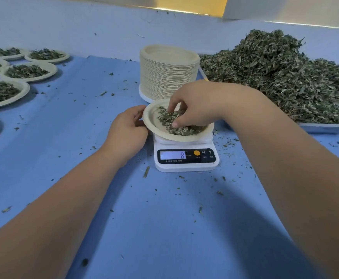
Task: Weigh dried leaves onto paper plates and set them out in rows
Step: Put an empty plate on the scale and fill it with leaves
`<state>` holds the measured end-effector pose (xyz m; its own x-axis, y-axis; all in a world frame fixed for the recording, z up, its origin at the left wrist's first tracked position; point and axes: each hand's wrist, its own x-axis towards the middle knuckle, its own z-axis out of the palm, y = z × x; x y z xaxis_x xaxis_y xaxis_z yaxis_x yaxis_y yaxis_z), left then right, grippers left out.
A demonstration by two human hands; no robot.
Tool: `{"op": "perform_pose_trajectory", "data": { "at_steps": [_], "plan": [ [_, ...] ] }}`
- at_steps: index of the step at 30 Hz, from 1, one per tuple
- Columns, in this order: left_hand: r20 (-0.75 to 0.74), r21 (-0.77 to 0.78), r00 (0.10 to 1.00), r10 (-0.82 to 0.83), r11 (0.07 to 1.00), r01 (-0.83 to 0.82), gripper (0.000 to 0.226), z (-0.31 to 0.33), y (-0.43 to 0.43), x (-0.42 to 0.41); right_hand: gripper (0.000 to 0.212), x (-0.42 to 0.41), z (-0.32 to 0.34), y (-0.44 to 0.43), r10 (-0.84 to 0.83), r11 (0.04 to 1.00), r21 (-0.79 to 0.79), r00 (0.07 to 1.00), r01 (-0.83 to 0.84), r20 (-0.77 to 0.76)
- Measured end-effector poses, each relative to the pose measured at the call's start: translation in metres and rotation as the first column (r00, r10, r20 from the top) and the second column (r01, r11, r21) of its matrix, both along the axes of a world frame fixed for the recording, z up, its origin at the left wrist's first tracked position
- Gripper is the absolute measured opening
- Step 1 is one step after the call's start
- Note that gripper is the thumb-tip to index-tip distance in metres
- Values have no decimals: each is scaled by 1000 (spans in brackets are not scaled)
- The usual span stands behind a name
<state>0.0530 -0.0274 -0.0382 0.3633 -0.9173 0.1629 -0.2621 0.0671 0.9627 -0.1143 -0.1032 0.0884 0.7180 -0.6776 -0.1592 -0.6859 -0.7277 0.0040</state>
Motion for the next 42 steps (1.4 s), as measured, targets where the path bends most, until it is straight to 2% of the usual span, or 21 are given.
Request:
{"op": "perform_pose_trajectory", "data": {
  "at_steps": [3,7,12,14,20,24,26,28,31,32,34,37,39,42],
  "plan": [
    [-3,1,1000,3,1000,-3,74,0,0,-1,24,3,-5,-3,29,999,-23,998,-28,53],
    [-7,0,1000,-5,1000,5,68,0,0,0,8,-2,-1,-8,37,999,-46,969,-26,245],
    [-5,12,1000,30,999,-30,70,2,-1,-1,6,-4,2,-12,47,997,-72,887,-16,459],
    [-11,14,1000,22,1000,-22,65,2,0,-1,7,-4,-1,-12,50,996,-89,866,-6,498],
    [-14,14,1000,19,1000,-19,73,4,2,-3,7,-9,-8,-13,-2,995,-71,766,63,643],
    [3,16,1000,15,1000,-15,75,4,2,-3,9,-14,-14,-11,-32,994,-54,743,92,669],
    [8,18,1000,13,1000,-13,71,4,2,-3,11,-19,-16,-12,-49,991,-47,659,128,750],
    [18,22,1000,12,1000,-12,70,4,3,-3,12,-27,-17,-16,-85,985,-12,538,174,839],
    [23,25,1000,14,1000,-15,73,4,3,-4,16,-52,-25,-30,-122,941,-21,398,337,909],
    [25,25,1000,14,1000,-15,75,5,3,-4,19,-63,-31,-34,-135,909,-43,391,415,910],
    [31,27,999,14,1000,-15,75,5,4,-4,30,-85,-48,-40,-195,842,-96,465,531,864],
    [31,34,999,22,999,-23,74,5,4,-3,41,-101,-74,-42,-311,835,-83,592,543,744],
    [36,35,999,27,999,-28,77,5,3,-4,37,-101,-75,-42,-297,845,-78,587,529,753],
    [42,32,999,24,999,-25,79,4,3,-4,22,-90,-65,-35,-178,884,-102,531,455,829]
  ]
}}
